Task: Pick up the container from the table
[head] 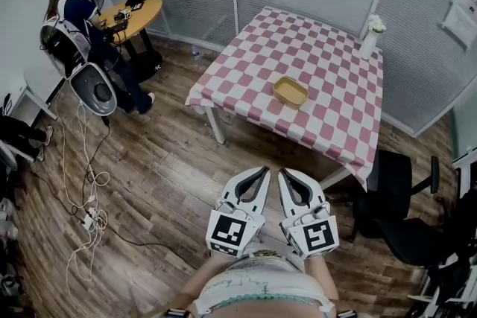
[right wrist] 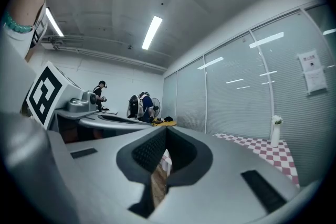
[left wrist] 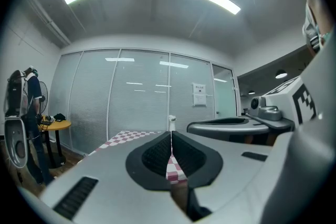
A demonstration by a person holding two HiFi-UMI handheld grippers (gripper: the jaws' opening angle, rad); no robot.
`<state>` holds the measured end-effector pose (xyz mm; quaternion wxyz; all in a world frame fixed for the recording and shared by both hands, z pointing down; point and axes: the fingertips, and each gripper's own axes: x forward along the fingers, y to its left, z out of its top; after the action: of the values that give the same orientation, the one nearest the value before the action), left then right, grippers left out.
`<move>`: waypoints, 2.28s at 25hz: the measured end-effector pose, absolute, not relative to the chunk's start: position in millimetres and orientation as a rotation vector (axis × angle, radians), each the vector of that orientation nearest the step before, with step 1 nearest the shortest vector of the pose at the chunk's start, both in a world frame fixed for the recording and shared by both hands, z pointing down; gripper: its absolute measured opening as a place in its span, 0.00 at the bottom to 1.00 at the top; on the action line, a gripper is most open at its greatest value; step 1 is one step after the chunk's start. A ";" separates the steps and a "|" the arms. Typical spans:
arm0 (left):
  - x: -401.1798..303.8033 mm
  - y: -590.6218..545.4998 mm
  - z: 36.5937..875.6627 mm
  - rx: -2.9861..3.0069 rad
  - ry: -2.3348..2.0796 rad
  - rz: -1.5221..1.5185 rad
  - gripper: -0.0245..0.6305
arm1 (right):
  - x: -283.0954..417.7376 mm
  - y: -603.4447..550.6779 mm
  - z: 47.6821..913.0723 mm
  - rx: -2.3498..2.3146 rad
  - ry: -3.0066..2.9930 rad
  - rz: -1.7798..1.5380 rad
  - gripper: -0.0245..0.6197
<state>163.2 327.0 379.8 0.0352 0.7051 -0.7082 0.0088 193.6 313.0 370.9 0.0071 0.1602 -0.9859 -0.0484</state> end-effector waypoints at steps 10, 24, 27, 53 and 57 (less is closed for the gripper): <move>139.3 334.6 389.9 2.142 -2.157 0.030 0.06 | 171.0 318.5 379.0 0.497 -3.068 -0.126 0.03; 100.7 298.3 388.1 2.127 -2.169 0.025 0.06 | 137.6 279.3 376.0 0.499 -3.083 -0.123 0.03; 92.0 275.5 385.7 2.139 -2.177 0.052 0.06 | 128.1 256.5 373.3 0.510 -3.091 -0.126 0.03; 37.6 105.3 368.1 2.119 -2.207 0.100 0.06 | 65.1 88.8 358.3 0.417 -3.135 -0.096 0.03; 40.8 84.9 373.1 2.119 -2.193 0.107 0.06 | 68.7 68.8 359.3 0.424 -3.139 -0.099 0.03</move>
<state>40.8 84.9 373.1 0.0451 0.6937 -0.7180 0.0352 68.7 68.8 359.3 -0.0138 0.1337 -0.9904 -0.0313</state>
